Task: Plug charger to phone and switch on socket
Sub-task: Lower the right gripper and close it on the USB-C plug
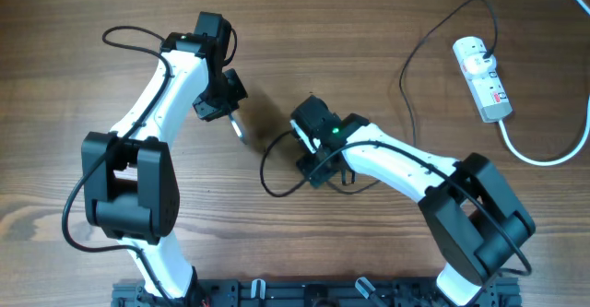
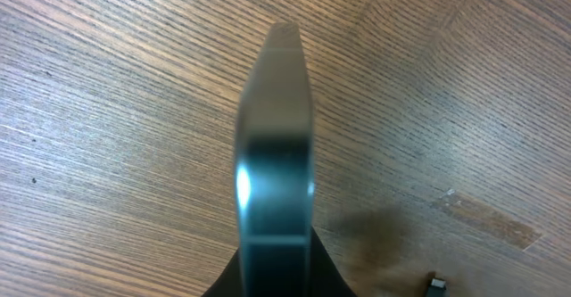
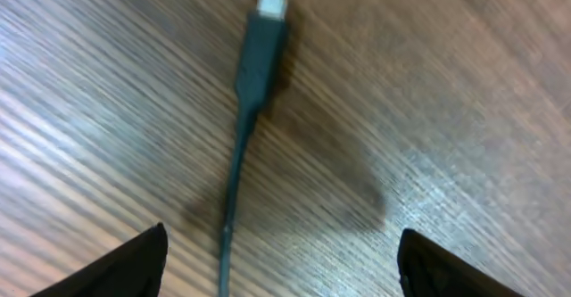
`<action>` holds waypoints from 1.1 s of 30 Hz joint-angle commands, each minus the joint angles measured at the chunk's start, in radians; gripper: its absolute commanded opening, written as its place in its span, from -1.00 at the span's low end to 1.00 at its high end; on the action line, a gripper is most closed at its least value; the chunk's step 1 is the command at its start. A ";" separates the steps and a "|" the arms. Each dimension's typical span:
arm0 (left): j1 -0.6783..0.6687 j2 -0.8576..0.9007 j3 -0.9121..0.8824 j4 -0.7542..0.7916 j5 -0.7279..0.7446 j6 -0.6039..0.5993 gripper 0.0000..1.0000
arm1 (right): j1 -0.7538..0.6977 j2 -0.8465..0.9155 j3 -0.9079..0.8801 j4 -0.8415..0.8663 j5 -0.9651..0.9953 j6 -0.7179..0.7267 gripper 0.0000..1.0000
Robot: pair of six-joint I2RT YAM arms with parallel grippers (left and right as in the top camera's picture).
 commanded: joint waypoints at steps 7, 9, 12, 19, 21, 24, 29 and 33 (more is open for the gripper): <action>0.007 -0.033 -0.003 -0.001 -0.013 -0.010 -0.92 | -0.034 0.008 -0.087 0.054 0.237 0.025 0.70; 0.007 -0.033 -0.003 -0.001 -0.013 -0.010 -0.92 | -0.066 0.008 -0.087 0.057 0.245 0.027 0.71; 0.007 -0.033 -0.003 -0.001 -0.013 -0.010 -0.92 | -0.116 0.008 -0.087 0.066 0.245 0.046 0.71; 0.007 -0.033 -0.003 0.000 -0.013 -0.010 -0.92 | -0.173 0.008 -0.087 0.076 0.161 0.049 0.76; 0.007 -0.033 -0.003 -0.001 -0.013 -0.010 -0.92 | -0.173 0.008 -0.087 0.086 0.132 0.050 0.75; 0.007 -0.033 -0.003 -0.001 -0.013 -0.010 -0.92 | -0.173 0.008 -0.087 0.099 0.122 0.054 0.83; 0.007 -0.033 -0.003 -0.006 -0.013 -0.010 -0.92 | -0.173 0.008 -0.088 0.061 -0.072 0.138 1.00; 0.006 -0.033 -0.003 0.001 -0.002 -0.010 -0.92 | -0.174 0.008 -0.087 0.153 0.017 0.158 1.00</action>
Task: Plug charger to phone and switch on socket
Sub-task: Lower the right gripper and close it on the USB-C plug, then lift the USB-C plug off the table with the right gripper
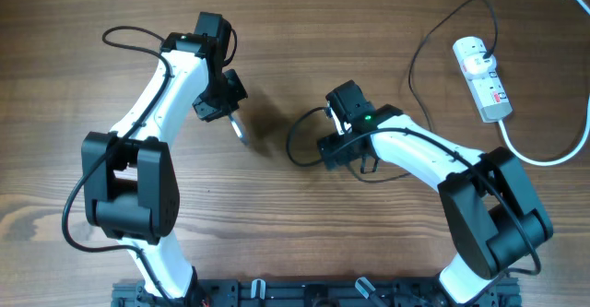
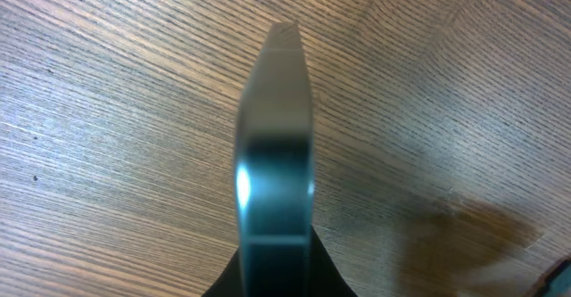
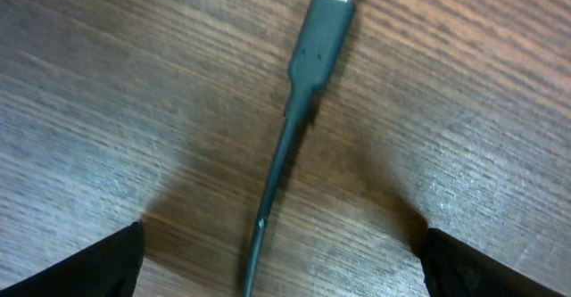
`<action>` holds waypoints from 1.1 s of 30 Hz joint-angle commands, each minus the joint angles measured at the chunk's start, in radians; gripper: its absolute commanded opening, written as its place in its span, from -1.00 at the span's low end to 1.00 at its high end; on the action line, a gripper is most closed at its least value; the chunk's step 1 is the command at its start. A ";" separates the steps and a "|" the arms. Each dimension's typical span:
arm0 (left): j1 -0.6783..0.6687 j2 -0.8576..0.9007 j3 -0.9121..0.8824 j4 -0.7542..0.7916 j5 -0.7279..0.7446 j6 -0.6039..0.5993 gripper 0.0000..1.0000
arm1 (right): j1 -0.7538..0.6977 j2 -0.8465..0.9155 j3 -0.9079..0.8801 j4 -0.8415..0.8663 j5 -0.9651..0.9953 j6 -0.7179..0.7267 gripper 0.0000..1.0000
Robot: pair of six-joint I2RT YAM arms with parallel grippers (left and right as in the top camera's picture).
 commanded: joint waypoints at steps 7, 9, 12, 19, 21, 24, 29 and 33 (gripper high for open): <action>0.006 -0.033 -0.003 -0.001 -0.002 -0.010 -0.92 | -0.005 0.034 -0.022 0.119 0.081 0.038 0.77; 0.006 -0.033 -0.003 0.005 -0.002 -0.010 -0.92 | -0.009 0.034 -0.022 0.128 0.082 0.036 0.25; 0.006 -0.033 -0.003 0.007 -0.002 -0.010 -0.92 | -0.018 0.034 -0.022 0.137 0.090 0.036 -0.03; 0.006 -0.033 -0.003 0.006 -0.002 -0.010 -0.92 | -0.021 0.034 -0.022 0.234 0.108 0.009 -0.26; 0.006 -0.033 -0.003 0.006 -0.002 -0.010 -0.92 | -0.020 0.034 -0.022 0.235 0.108 0.009 -0.28; 0.006 -0.033 -0.003 0.006 -0.002 -0.010 -0.92 | -0.020 0.034 -0.022 0.233 0.108 0.010 -0.35; 0.006 -0.033 -0.003 0.006 -0.002 -0.010 -0.92 | -0.021 0.034 -0.035 0.231 0.108 0.009 -0.52; 0.006 -0.033 -0.003 0.006 -0.002 -0.010 -0.92 | -0.021 0.034 -0.037 0.166 0.103 0.021 -0.77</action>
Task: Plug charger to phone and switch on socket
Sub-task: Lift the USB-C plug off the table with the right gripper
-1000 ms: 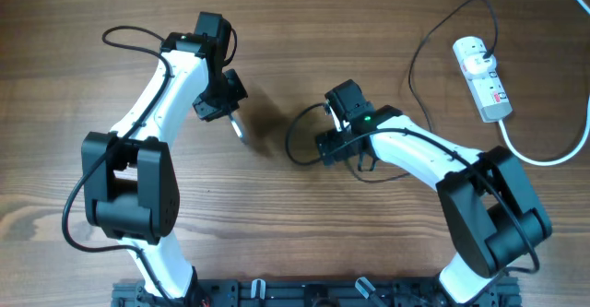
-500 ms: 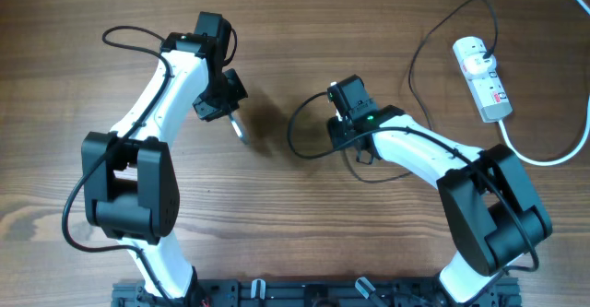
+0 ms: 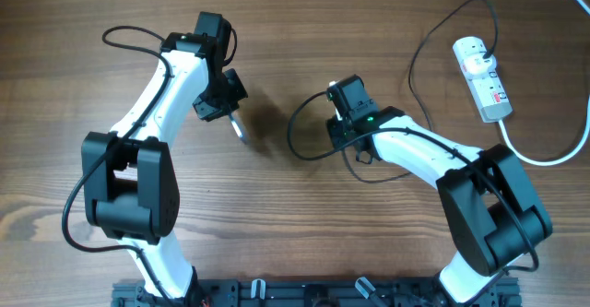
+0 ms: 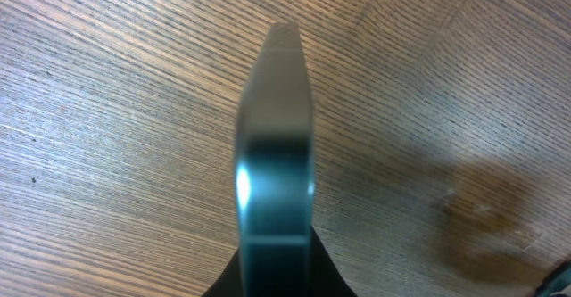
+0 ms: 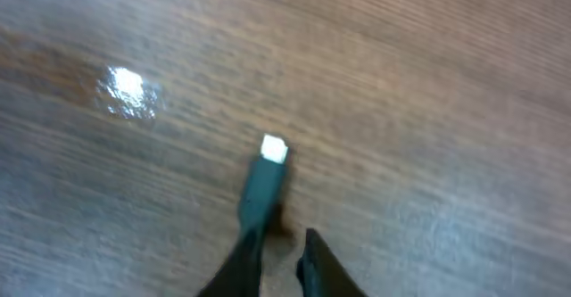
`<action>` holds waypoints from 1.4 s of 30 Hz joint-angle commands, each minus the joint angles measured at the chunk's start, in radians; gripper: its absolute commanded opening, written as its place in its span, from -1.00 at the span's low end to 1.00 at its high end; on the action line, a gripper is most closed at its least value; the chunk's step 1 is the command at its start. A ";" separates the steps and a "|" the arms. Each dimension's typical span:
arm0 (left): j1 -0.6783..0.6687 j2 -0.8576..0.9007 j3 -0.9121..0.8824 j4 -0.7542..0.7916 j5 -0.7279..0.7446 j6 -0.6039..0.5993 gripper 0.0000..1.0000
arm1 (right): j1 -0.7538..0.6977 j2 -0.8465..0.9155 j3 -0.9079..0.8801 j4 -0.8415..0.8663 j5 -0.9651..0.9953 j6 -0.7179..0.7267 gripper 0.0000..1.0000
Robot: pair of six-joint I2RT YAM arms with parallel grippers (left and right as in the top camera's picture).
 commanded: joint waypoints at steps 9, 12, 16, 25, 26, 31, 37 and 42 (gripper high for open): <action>0.006 -0.033 -0.003 0.004 -0.002 -0.010 -0.92 | -0.003 0.025 -0.009 -0.187 -0.025 0.056 -0.80; 0.006 -0.033 -0.003 0.006 -0.002 -0.010 -0.92 | -0.009 0.024 0.026 -0.153 -0.044 0.050 -0.20; 0.006 -0.033 -0.003 0.003 -0.002 -0.010 -0.92 | -0.010 0.024 0.086 -0.157 -0.097 0.065 -0.21; 0.006 -0.033 -0.003 0.019 -0.002 -0.010 -0.92 | -0.010 0.025 0.089 -0.055 -0.093 0.106 -0.35; 0.006 -0.033 -0.003 0.019 -0.002 -0.010 -0.92 | -0.010 0.025 0.089 -0.039 -0.092 0.105 -0.37; 0.006 -0.033 -0.003 0.019 -0.002 -0.010 -0.92 | -0.010 0.039 0.085 -0.069 -0.093 0.128 -0.38; 0.006 -0.033 -0.003 0.024 -0.002 -0.010 -0.92 | -0.010 0.150 0.083 -0.053 -0.097 0.132 -0.50; 0.006 -0.033 -0.003 0.023 -0.002 -0.010 -0.92 | -0.010 0.171 0.083 -0.059 -0.093 0.124 -0.64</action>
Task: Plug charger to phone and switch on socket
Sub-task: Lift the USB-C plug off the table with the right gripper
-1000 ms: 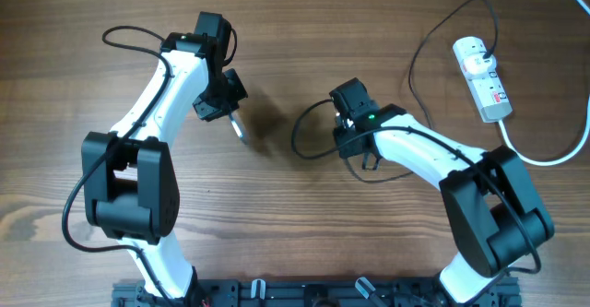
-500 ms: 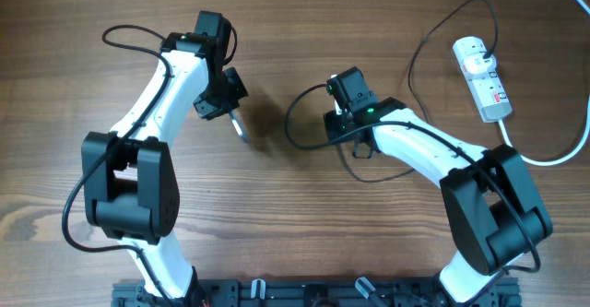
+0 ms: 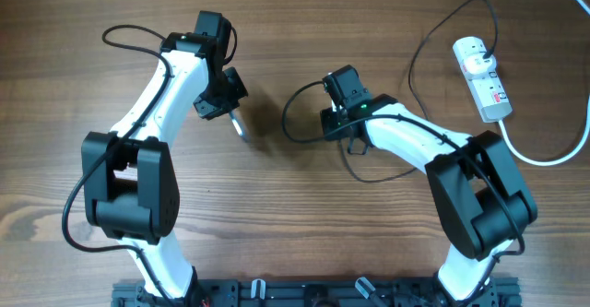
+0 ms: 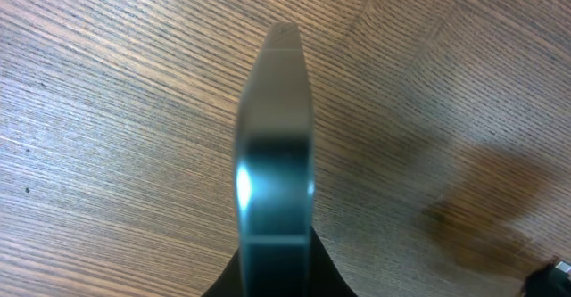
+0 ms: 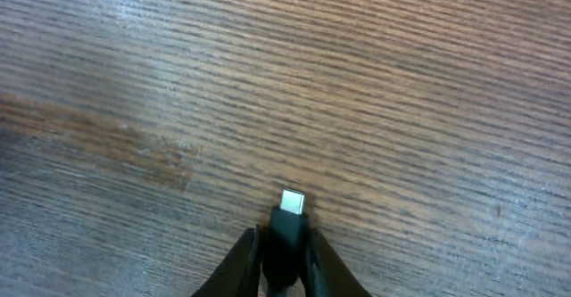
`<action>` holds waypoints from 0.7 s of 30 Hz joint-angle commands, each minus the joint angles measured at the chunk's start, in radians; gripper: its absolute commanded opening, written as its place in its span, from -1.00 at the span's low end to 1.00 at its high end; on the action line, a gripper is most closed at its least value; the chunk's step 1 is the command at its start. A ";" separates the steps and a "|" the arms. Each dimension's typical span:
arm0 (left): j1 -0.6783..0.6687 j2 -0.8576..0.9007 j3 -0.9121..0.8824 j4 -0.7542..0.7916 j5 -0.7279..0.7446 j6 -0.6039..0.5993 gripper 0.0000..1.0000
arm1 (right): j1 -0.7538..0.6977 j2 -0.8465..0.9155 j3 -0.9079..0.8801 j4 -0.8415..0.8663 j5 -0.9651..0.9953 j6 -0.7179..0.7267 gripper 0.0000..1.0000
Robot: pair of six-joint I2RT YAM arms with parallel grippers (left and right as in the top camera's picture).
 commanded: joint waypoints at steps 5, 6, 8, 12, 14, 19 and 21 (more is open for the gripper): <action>0.006 -0.033 -0.003 0.003 -0.002 -0.010 -0.92 | -0.002 0.077 -0.027 -0.043 -0.014 0.008 -0.56; 0.006 -0.033 -0.003 0.003 -0.002 -0.010 -0.92 | -0.002 0.077 -0.027 -0.052 -0.014 0.008 -0.56; 0.006 -0.033 -0.003 0.002 -0.002 -0.010 -0.92 | -0.002 0.077 -0.027 -0.065 -0.014 0.008 -0.56; 0.006 -0.033 -0.003 0.002 -0.002 -0.010 -0.92 | -0.001 0.077 -0.027 -0.067 -0.014 0.008 -0.56; 0.006 -0.033 -0.003 0.002 -0.002 -0.010 -0.92 | -0.001 0.077 -0.027 -0.075 -0.015 0.012 -0.52; 0.006 -0.033 -0.003 0.002 -0.002 -0.010 -0.92 | -0.002 0.077 -0.027 -0.085 -0.018 0.012 -0.70; 0.006 -0.033 -0.003 0.002 -0.002 -0.010 -0.92 | -0.002 0.077 -0.027 -0.090 -0.018 0.012 -0.70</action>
